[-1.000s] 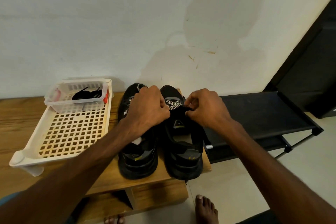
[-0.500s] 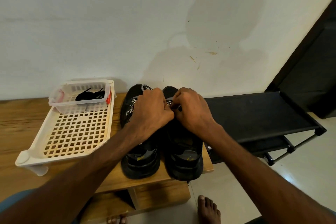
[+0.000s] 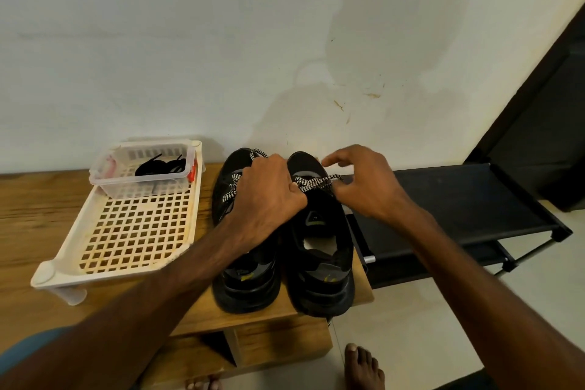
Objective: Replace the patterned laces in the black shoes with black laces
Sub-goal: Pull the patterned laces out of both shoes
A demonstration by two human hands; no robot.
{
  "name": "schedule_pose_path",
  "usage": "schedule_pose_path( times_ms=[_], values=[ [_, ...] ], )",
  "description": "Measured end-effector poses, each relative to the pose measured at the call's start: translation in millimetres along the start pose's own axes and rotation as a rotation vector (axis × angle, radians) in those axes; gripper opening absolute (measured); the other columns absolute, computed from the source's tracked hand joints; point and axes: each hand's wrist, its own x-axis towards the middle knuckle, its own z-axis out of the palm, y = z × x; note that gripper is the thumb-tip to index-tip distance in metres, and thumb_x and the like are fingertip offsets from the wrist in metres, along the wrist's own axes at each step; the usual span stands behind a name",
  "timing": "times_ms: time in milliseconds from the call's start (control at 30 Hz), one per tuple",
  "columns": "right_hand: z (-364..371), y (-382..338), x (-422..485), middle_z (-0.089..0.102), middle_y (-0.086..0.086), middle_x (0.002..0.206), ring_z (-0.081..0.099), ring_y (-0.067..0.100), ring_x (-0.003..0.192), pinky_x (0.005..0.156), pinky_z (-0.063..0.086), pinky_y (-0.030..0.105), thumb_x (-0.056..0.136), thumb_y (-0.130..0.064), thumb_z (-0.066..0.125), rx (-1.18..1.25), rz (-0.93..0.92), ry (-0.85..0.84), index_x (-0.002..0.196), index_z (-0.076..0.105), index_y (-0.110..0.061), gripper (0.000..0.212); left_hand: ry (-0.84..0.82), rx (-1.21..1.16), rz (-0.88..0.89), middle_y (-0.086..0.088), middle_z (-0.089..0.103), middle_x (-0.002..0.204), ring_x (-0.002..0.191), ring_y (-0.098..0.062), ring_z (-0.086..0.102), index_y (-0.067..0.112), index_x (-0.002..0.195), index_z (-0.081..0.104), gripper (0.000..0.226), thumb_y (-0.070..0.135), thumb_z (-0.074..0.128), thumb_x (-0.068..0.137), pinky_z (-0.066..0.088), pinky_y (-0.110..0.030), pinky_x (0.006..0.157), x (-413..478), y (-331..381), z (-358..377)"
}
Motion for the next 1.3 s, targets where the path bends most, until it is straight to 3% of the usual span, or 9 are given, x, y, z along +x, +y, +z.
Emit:
schedule_pose_path(
  times_ms=[67,133,200,500,767,867,1000,1167,1300],
  values=[
    [8,-10,-3,0.061,-0.001,0.135,0.052,0.013,0.127,0.096,0.040,0.013,0.081,-0.009,0.073,-0.040,-0.122,-0.064,0.124,0.073,-0.019,0.044,0.012,-0.001,0.007,0.001,0.066,0.068,0.061,-0.015,0.063,0.012,0.088,0.076,0.021,0.029,0.067,0.082,0.062,-0.036,0.067,-1,0,1],
    [23,-13,-4,0.055,0.002,0.143,0.045,0.020,0.135,0.109,0.042,0.032,0.081,-0.019,0.077,-0.144,-0.171,-0.105,0.123,0.074,-0.024,0.043,0.005,-0.008,0.011,0.002,0.063,0.065,0.059,-0.015,0.062,0.012,0.085,0.074,0.020,0.029,0.065,0.080,0.061,-0.037,0.065,-2,2,1],
    [34,-14,-1,0.055,0.003,0.145,0.042,0.024,0.136,0.109,0.042,0.046,0.086,-0.022,0.077,-0.225,-0.160,-0.071,0.119,0.075,-0.025,0.033,-0.008,-0.020,0.015,0.002,0.062,0.062,0.057,-0.014,0.062,0.012,0.080,0.073,0.019,0.028,0.063,0.077,0.061,-0.038,0.063,-3,2,2],
    [28,-10,8,0.065,-0.005,0.133,0.053,0.016,0.126,0.104,0.044,0.044,0.088,-0.026,0.076,-0.249,-0.167,0.067,0.098,0.082,-0.022,0.013,0.012,0.001,0.005,0.002,0.058,0.062,0.056,-0.012,0.058,0.010,0.078,0.070,0.017,0.027,0.068,0.082,0.058,-0.033,0.059,-2,3,1],
    [-25,27,1,0.074,-0.001,0.113,0.067,0.012,0.102,0.088,0.048,0.026,0.084,-0.022,0.081,0.047,0.138,0.507,0.085,0.080,-0.017,0.005,0.004,0.011,-0.011,0.000,0.063,0.065,0.055,-0.012,0.059,0.009,0.080,0.072,0.017,0.025,0.066,0.081,0.061,-0.036,0.062,-2,4,-1],
    [-12,26,0,0.074,0.004,0.117,0.067,0.013,0.095,0.083,0.049,0.024,0.088,-0.024,0.079,0.007,0.178,0.332,0.099,0.078,-0.017,0.013,-0.009,0.016,-0.014,0.000,0.065,0.067,0.056,-0.011,0.059,0.009,0.082,0.073,0.017,0.024,0.067,0.083,0.061,-0.034,0.063,-2,3,-1],
    [8,4,-1,0.050,0.002,0.148,0.042,0.020,0.138,0.113,0.039,0.040,0.083,-0.034,0.083,-0.096,-0.060,0.174,0.132,0.065,-0.020,0.054,-0.015,0.002,-0.011,0.000,0.067,0.066,0.056,-0.010,0.060,0.009,0.082,0.076,0.017,0.024,0.068,0.084,0.061,-0.033,0.062,-2,2,-3],
    [35,-19,-1,0.053,0.004,0.147,0.039,0.024,0.139,0.109,0.035,0.045,0.092,-0.026,0.073,-0.281,-0.200,0.016,0.113,0.078,-0.022,0.022,-0.021,-0.025,0.008,-0.001,0.060,0.058,0.052,-0.013,0.058,0.009,0.072,0.069,0.017,0.020,0.067,0.084,0.059,-0.036,0.059,-5,3,-3],
    [36,-22,4,0.060,0.002,0.136,0.045,0.022,0.131,0.106,0.035,0.040,0.096,-0.020,0.067,-0.316,-0.193,0.039,0.108,0.078,-0.015,0.018,-0.005,-0.028,-0.005,-0.001,0.062,0.063,0.056,-0.013,0.059,0.009,0.079,0.072,0.015,0.022,0.068,0.082,0.060,-0.038,0.062,-4,1,-1]
  ],
)
